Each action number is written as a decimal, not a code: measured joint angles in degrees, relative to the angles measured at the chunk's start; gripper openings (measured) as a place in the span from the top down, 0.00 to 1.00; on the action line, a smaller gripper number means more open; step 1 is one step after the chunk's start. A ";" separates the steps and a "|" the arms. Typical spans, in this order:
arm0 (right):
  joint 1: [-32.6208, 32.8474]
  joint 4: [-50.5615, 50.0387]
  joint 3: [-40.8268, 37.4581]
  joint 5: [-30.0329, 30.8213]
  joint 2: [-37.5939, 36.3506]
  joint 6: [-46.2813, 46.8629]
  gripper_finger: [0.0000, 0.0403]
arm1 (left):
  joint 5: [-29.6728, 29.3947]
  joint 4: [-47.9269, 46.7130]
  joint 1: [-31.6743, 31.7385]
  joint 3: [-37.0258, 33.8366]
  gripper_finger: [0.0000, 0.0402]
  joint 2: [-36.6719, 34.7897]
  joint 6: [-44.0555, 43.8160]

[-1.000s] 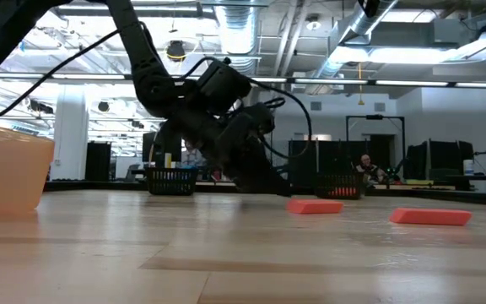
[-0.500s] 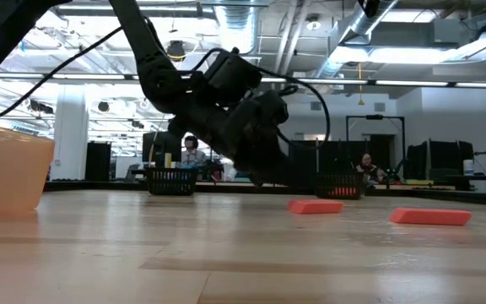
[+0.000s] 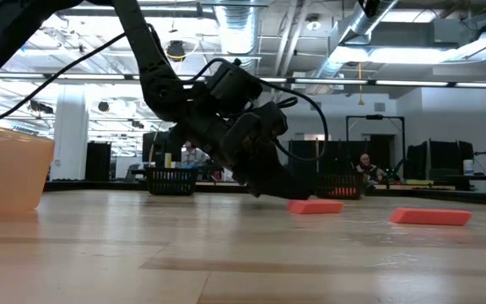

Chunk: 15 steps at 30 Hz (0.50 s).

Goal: Pick & Place School Supplies
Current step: Put the orange eraser into the right black bin

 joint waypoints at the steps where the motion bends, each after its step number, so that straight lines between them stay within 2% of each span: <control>1: 0.00 0.10 0.00 0.00 0.00 0.00 1.00 | 0.06 -0.02 0.02 0.05 1.00 0.33 0.12; 15: 0.00 0.08 0.00 0.00 0.00 -0.04 1.00 | 0.31 -2.95 0.07 0.12 1.00 1.44 2.43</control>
